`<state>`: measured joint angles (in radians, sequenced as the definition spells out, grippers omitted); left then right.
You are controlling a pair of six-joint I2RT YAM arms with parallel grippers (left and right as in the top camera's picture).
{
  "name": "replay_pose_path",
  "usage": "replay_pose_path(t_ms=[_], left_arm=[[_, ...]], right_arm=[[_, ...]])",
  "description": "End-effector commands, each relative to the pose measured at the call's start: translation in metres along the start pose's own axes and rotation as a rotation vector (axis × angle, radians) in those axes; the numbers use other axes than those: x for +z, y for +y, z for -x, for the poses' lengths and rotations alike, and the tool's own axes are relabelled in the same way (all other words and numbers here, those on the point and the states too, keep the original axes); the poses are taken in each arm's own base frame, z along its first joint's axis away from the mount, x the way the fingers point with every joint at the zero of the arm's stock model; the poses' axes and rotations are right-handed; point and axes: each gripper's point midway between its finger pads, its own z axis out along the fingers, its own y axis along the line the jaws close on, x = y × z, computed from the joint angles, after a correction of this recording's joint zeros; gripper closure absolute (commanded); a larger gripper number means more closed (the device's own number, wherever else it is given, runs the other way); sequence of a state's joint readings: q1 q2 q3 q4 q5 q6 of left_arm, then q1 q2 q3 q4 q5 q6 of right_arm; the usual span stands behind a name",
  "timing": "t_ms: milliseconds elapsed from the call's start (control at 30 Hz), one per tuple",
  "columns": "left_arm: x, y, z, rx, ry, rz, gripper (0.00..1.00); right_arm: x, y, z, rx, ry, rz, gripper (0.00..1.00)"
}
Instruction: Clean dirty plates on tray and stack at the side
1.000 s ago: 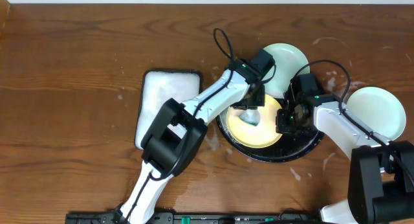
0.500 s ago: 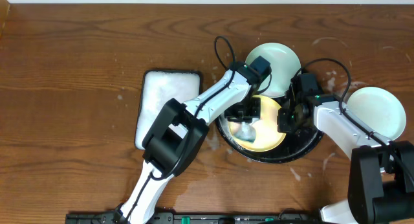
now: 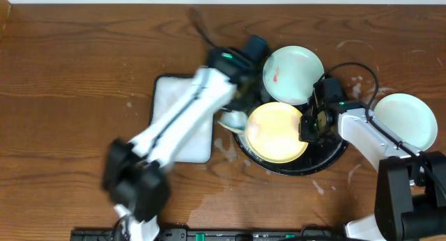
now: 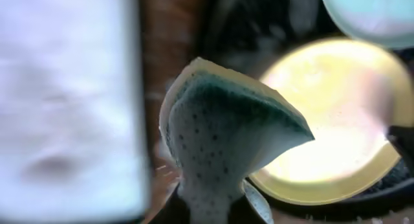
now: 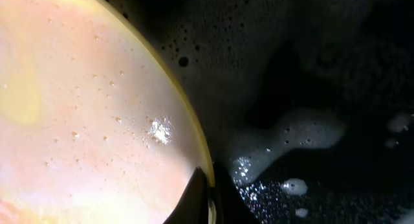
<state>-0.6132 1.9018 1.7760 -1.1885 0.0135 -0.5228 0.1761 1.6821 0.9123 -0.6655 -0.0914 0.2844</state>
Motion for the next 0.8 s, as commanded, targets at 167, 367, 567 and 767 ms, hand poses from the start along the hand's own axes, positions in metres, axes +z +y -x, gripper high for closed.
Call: replay_pose_path(t_ms=[167,367,567,767], left_arm=[[-0.034,0.118,0.017,-0.156,0.001,0.107,0.84],[-0.008,0.159,0.003,-0.239,0.087,0.151,0.83],[0.018,0.176,-0.014,-0.269,0.148,0.175,0.76],[0.024,0.177,-0.020,-0.269,0.167,0.182,0.55]], right_arm=[[-0.073,0.002,0.023,-0.094,-0.234,-0.111,0.99],[-0.121,0.000,0.026,-0.178,-0.405,-0.239,0.99],[-0.176,0.005,0.029,-0.296,-0.608,-0.408,0.99],[-0.233,0.017,0.029,-0.507,-0.765,-0.667,0.99]])
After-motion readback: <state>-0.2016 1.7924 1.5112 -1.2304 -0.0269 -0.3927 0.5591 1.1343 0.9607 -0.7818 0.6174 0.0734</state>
